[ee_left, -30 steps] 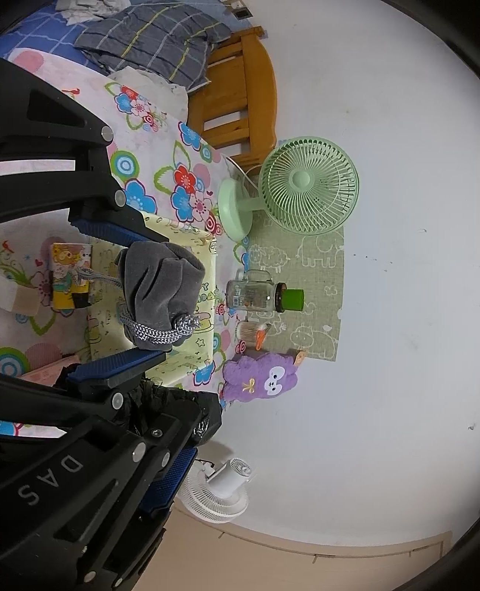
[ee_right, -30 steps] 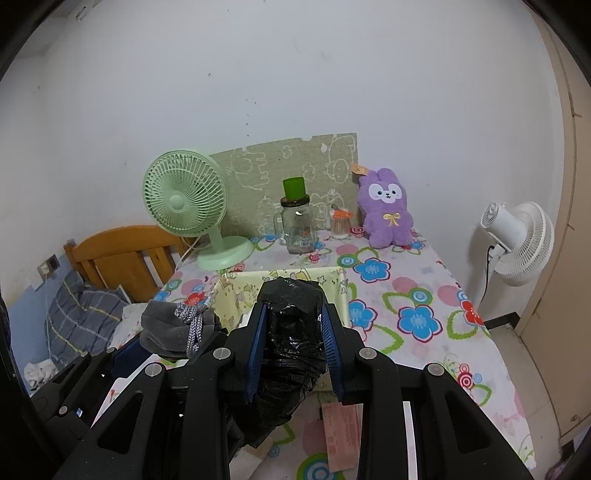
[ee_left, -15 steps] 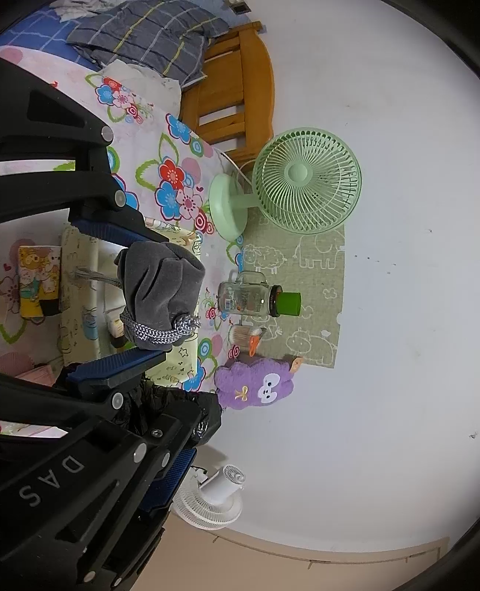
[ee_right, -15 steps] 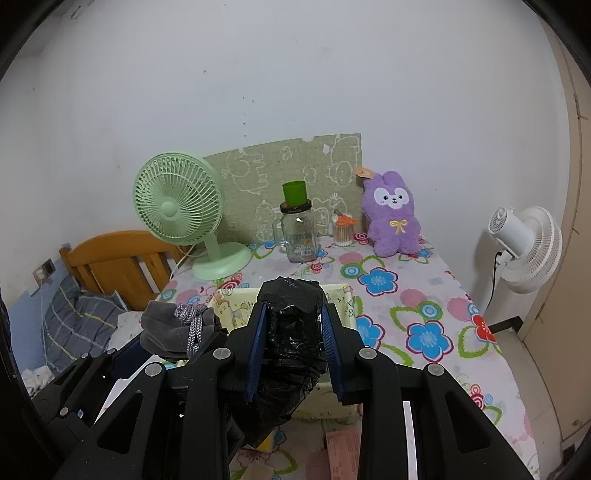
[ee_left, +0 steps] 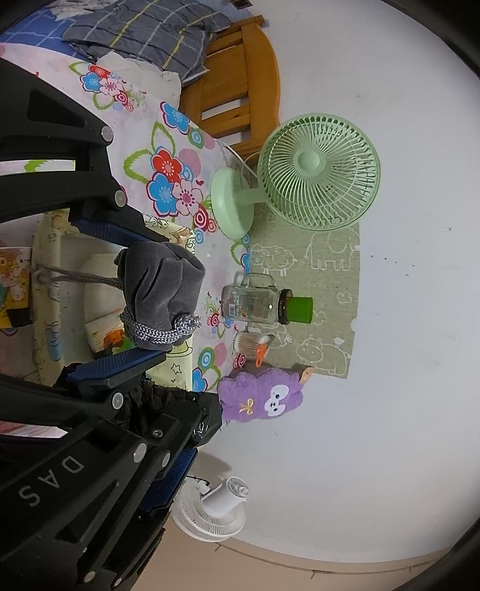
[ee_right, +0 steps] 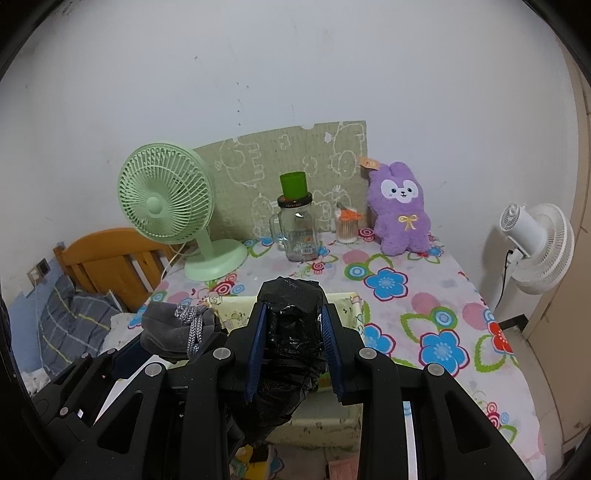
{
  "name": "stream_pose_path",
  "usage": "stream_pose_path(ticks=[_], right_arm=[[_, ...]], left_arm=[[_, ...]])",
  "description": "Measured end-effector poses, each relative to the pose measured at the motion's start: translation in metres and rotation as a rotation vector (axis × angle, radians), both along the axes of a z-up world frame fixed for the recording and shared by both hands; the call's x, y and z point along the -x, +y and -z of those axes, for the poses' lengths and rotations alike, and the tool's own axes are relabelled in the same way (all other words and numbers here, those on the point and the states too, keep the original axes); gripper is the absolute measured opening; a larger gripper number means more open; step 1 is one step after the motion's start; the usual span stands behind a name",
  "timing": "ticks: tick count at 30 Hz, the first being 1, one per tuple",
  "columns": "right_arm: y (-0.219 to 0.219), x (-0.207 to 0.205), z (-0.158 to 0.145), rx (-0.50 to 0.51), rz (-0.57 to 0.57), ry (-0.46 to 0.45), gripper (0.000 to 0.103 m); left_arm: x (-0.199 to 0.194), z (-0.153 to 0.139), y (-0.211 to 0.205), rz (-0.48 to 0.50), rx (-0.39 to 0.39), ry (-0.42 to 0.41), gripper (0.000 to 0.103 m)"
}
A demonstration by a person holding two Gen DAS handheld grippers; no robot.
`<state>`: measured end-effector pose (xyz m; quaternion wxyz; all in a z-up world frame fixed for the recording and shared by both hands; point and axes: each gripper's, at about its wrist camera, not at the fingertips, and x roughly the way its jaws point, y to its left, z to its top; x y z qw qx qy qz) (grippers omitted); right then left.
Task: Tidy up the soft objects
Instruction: 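Lower the grey cloth and black item into the fabric box and open both grippers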
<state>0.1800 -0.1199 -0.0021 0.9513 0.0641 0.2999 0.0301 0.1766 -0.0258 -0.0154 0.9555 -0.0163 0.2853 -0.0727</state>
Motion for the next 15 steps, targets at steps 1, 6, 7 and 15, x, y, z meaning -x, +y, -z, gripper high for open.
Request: stream_pose_path(ticks=[1, 6, 7, 15], right_arm=[[0.000, -0.003, 0.002, 0.001, -0.001, 0.002, 0.033], [-0.001, -0.021, 0.013, -0.003, -0.013, 0.028, 0.033], [-0.001, -0.024, 0.016, -0.005, -0.014, 0.034, 0.033], [0.000, -0.043, 0.034, -0.019, -0.028, 0.073, 0.033]], left_arm=[[-0.002, 0.002, 0.000, 0.000, 0.001, 0.003, 0.054], [-0.017, 0.012, -0.001, 0.002, 0.003, 0.030, 0.054], [-0.020, 0.015, -0.001, 0.002, 0.004, 0.039, 0.054], [-0.034, 0.030, -0.001, 0.012, 0.009, 0.073, 0.054]])
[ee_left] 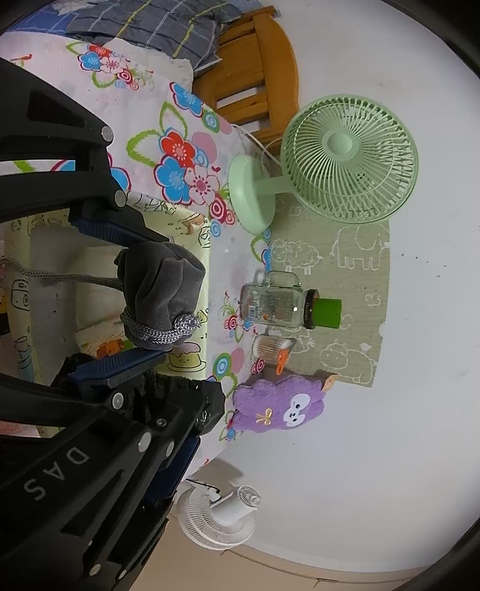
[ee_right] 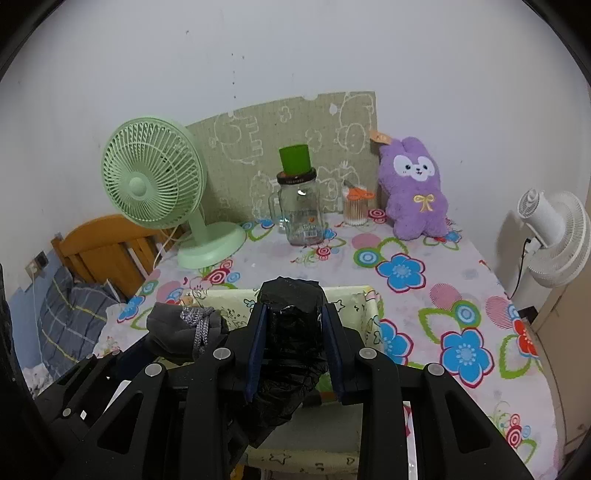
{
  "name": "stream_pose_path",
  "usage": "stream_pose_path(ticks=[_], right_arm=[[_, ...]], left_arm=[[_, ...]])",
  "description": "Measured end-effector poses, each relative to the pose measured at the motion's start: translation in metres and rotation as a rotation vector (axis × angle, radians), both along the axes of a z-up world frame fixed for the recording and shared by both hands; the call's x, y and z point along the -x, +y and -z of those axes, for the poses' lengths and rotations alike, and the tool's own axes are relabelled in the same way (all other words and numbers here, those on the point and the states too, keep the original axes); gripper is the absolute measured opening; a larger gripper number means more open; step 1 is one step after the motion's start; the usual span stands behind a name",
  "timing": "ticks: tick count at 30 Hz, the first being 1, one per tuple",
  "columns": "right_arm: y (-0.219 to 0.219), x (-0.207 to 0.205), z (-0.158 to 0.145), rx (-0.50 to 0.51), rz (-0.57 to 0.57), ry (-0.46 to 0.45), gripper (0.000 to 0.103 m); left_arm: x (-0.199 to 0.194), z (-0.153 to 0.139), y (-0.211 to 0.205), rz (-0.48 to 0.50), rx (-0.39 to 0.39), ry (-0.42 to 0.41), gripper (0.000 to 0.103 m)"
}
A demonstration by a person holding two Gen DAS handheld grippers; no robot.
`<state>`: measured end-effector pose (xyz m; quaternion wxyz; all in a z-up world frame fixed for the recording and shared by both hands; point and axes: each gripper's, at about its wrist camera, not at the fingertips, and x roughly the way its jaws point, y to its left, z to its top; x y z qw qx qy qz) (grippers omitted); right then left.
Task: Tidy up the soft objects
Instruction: 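Lower the grey cloth and black item into the fabric box and open both grippers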
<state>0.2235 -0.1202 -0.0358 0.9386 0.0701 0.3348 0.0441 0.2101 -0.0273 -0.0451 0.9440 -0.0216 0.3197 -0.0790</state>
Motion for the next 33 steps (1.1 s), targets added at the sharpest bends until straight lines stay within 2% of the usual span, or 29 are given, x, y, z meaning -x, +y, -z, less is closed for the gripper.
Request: stream_pose_path(ticks=[8, 13, 17, 19, 27, 28, 30, 31, 32, 33], right_arm=[[0.002, -0.014, 0.018, -0.002, -0.012, 0.055, 0.033], [0.004, -0.019, 0.030, 0.005, -0.017, 0.094, 0.033], [0.003, -0.021, 0.037, 0.006, -0.020, 0.116, 0.033], [0.002, -0.021, 0.040, 0.002, -0.018, 0.126, 0.034], [0.000, -0.015, 0.040, 0.012, -0.019, 0.137, 0.037], [0.000, -0.014, 0.040, 0.016, -0.019, 0.136, 0.040], [0.000, -0.011, 0.038, 0.009, -0.032, 0.132, 0.053], [0.001, -0.010, 0.037, -0.003, -0.051, 0.131, 0.074], [0.001, -0.008, 0.035, -0.012, -0.060, 0.121, 0.081], [0.001, -0.005, 0.033, -0.010, -0.058, 0.107, 0.081]], left_arm=[[-0.012, 0.017, 0.001, 0.016, 0.011, 0.064, 0.057], [-0.015, 0.027, 0.001, 0.004, -0.016, 0.090, 0.076], [-0.014, 0.031, 0.000, 0.008, -0.033, 0.089, 0.081], [-0.013, 0.032, -0.001, 0.021, -0.039, 0.089, 0.087], [-0.007, 0.032, -0.003, 0.024, -0.052, 0.093, 0.088], [-0.006, 0.031, -0.002, 0.020, -0.052, 0.092, 0.089], [-0.003, 0.029, -0.001, 0.031, -0.042, 0.089, 0.094], [-0.001, 0.028, 0.000, 0.027, -0.040, 0.080, 0.095], [0.001, 0.027, 0.000, 0.026, -0.041, 0.075, 0.095], [0.003, 0.025, 0.000, 0.026, -0.043, 0.070, 0.096]])
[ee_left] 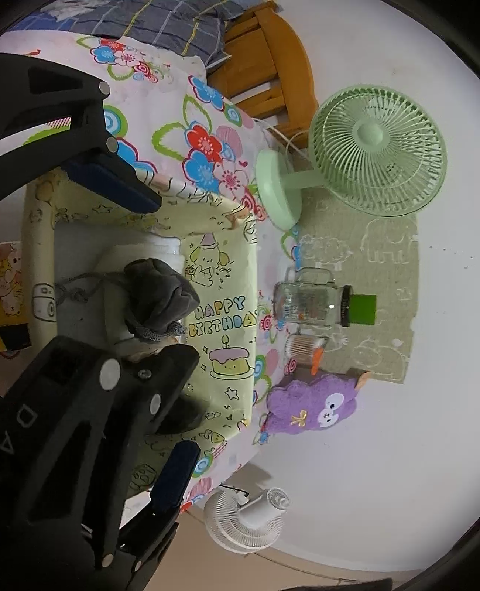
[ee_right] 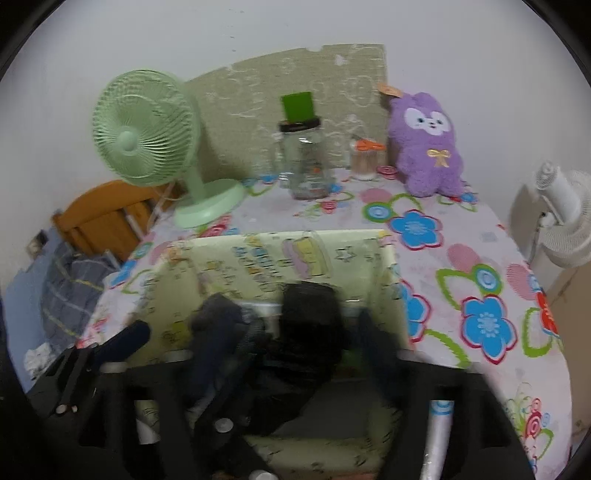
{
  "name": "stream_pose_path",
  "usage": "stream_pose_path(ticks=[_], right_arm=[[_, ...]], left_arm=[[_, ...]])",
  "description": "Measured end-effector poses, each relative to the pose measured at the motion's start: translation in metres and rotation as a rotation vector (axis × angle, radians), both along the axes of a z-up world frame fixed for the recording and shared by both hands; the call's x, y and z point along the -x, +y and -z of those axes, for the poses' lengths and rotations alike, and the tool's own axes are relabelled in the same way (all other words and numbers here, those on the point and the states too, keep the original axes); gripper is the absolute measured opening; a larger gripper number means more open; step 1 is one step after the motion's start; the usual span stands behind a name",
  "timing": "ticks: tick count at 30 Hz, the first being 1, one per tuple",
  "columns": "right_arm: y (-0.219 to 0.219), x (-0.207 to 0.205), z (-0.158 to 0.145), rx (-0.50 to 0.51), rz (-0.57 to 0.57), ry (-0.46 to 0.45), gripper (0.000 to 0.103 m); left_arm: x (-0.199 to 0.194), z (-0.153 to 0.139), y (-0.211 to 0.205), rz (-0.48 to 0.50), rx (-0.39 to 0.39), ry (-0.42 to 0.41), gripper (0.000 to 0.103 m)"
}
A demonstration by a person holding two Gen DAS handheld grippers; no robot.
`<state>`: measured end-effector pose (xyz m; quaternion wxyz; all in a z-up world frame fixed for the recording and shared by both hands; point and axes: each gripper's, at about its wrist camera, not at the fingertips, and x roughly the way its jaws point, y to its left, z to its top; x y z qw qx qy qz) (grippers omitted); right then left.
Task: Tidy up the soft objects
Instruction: 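Lower the grey cloth and black item into the fabric box and open both grippers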
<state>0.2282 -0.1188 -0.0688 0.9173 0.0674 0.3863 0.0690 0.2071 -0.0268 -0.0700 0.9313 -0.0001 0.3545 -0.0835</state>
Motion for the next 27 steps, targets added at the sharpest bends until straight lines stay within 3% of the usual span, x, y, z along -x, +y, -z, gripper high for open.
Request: stream_pose_path(ticks=[10, 27], right_arm=[[0.000, 0.018, -0.015, 0.011, 0.005, -0.025, 0.081], [-0.004, 0.066, -0.052, 0.028, 0.028, -0.113, 0.093]], left_arm=[[0.018, -0.012, -0.001, -0.002, -0.001, -0.023, 0.100], [0.063, -0.042, -0.005, -0.002, 0.013, -0.107, 0.100]])
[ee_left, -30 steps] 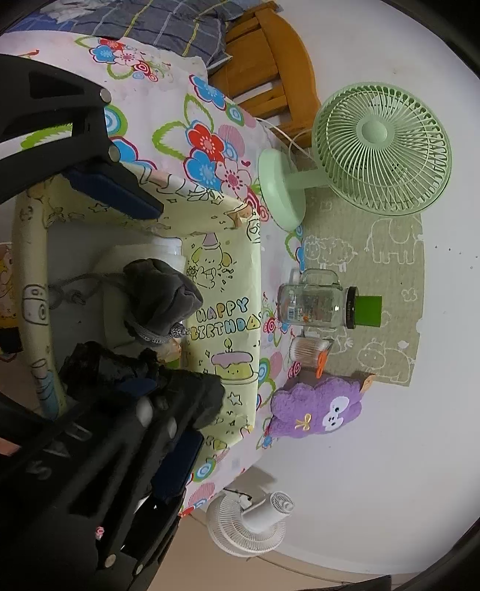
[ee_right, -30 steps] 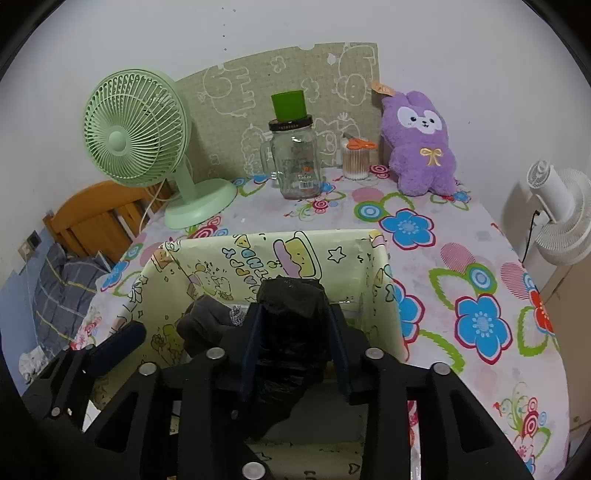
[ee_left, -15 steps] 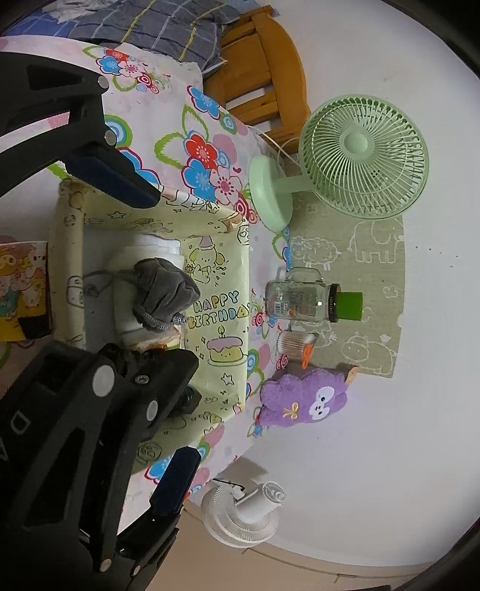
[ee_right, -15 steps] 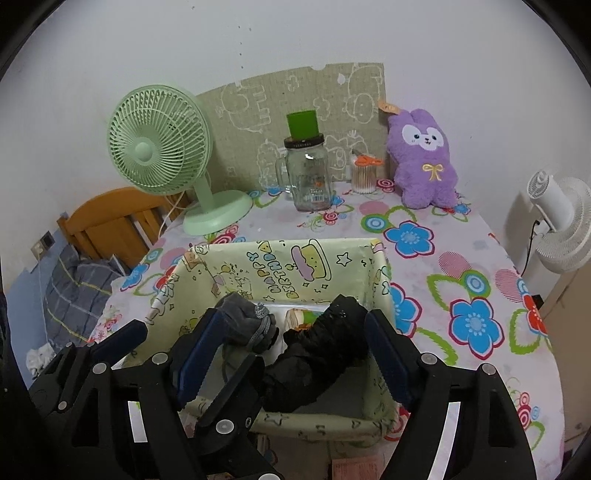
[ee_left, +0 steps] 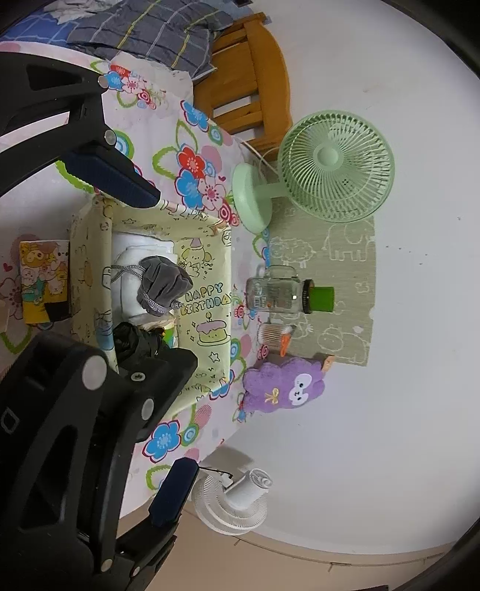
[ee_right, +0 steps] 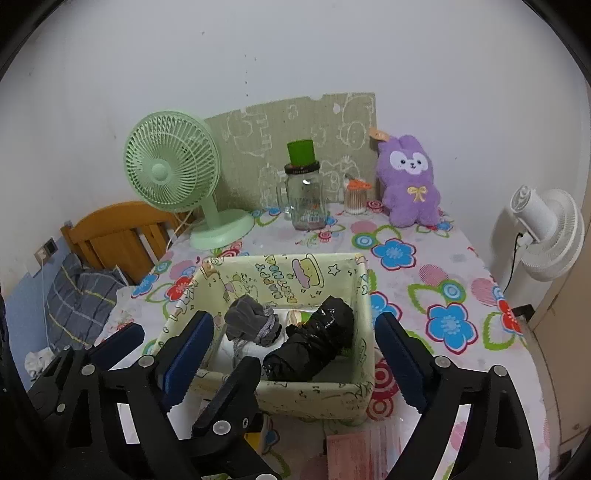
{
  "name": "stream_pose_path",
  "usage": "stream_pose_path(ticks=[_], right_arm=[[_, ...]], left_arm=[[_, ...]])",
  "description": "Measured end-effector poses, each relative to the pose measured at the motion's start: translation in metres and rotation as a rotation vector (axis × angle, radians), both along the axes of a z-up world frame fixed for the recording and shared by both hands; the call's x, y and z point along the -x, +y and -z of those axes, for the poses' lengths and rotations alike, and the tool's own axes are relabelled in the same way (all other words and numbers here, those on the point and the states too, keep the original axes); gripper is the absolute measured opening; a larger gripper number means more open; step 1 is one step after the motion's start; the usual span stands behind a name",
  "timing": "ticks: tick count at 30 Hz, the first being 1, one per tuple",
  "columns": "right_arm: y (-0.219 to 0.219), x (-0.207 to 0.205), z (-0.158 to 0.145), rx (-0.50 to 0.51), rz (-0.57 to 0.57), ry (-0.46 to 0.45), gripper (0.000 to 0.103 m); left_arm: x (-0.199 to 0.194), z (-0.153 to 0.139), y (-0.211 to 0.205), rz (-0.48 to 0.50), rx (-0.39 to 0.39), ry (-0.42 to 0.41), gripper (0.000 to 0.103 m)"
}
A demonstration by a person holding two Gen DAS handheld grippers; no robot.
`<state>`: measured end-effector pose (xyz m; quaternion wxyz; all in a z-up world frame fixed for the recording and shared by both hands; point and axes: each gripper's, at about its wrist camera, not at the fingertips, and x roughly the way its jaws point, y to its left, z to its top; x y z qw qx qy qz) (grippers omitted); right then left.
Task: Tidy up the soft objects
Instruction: 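Lower the grey cloth and black item into the fabric box and open both grippers, then withdraw both grippers from the box toward the remaining items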
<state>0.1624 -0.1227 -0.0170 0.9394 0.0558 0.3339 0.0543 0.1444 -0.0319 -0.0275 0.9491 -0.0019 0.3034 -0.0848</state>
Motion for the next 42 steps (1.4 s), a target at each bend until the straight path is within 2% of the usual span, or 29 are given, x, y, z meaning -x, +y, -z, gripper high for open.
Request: stream_pose_path(ticks=[11, 25, 31, 36, 42], right_arm=[[0.001, 0.035, -0.022, 0.013, 0.009, -0.060, 0.097], [-0.002, 0.081, -0.034, 0.024, 0.017, -0.123, 0.100], [-0.005, 0.098, -0.030, 0.045, 0.030, -0.144, 0.100], [-0.008, 0.110, -0.019, 0.068, 0.030, -0.168, 0.100], [-0.012, 0.118, -0.001, 0.048, 0.025, -0.160, 0.099]], left_arm=[[0.034, -0.017, 0.003, -0.005, 0.006, -0.062, 0.100], [0.074, -0.023, 0.000, 0.011, 0.016, -0.113, 0.100], [0.088, -0.016, -0.003, 0.025, 0.027, -0.120, 0.100], [0.102, -0.005, -0.009, 0.006, 0.004, -0.148, 0.100], [0.107, 0.012, -0.010, 0.020, 0.012, -0.114, 0.100]])
